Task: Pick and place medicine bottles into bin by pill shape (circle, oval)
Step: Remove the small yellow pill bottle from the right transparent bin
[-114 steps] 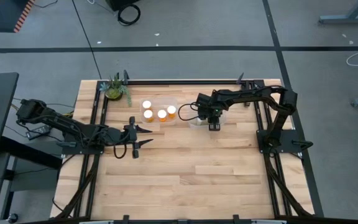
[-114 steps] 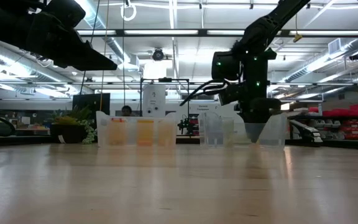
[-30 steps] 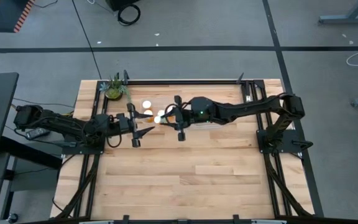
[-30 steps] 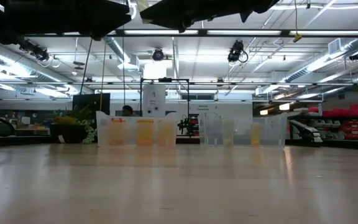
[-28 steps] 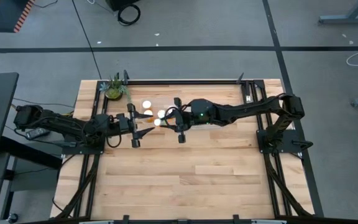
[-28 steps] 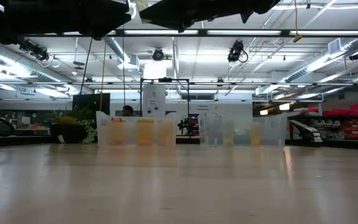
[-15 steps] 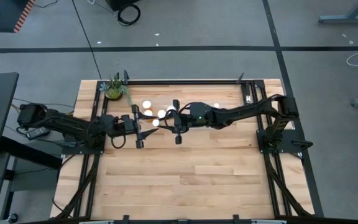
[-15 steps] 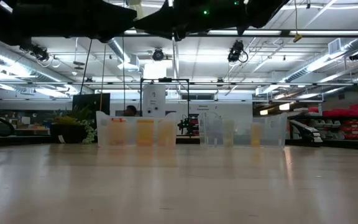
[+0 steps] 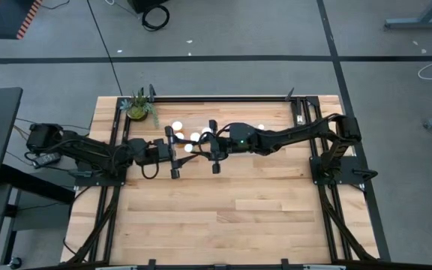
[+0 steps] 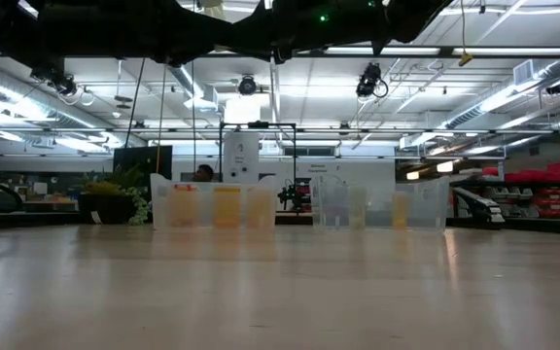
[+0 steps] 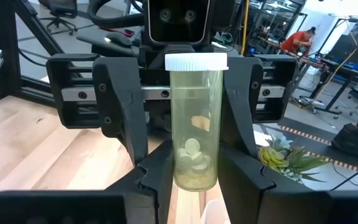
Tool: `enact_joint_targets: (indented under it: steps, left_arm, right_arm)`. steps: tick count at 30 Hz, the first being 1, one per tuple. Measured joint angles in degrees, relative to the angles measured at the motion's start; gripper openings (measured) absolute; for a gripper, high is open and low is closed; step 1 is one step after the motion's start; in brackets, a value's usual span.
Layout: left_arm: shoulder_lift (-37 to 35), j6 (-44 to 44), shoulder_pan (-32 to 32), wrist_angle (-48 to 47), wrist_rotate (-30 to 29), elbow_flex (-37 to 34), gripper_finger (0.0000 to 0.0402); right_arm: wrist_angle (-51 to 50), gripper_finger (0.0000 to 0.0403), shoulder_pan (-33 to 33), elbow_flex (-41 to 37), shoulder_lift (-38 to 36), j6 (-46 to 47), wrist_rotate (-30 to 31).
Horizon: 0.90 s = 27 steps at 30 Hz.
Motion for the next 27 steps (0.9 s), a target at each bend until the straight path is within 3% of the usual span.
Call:
enact_joint_targets:
  steps: [18, 27]
  left_arm:
    - [-0.63, 2.92, -1.53, 1.74, -0.65, 0.04, 0.0218]
    - [-0.72, 3.48, -1.98, 2.28, -1.7, 0.31, 0.0295]
  right_arm:
    - [-0.65, 0.0122, 0.4, 0.28, -0.13, -0.12, -0.61]
    - [-2.13, 0.0123, 0.23, 0.07, 0.16, -0.35, -0.48]
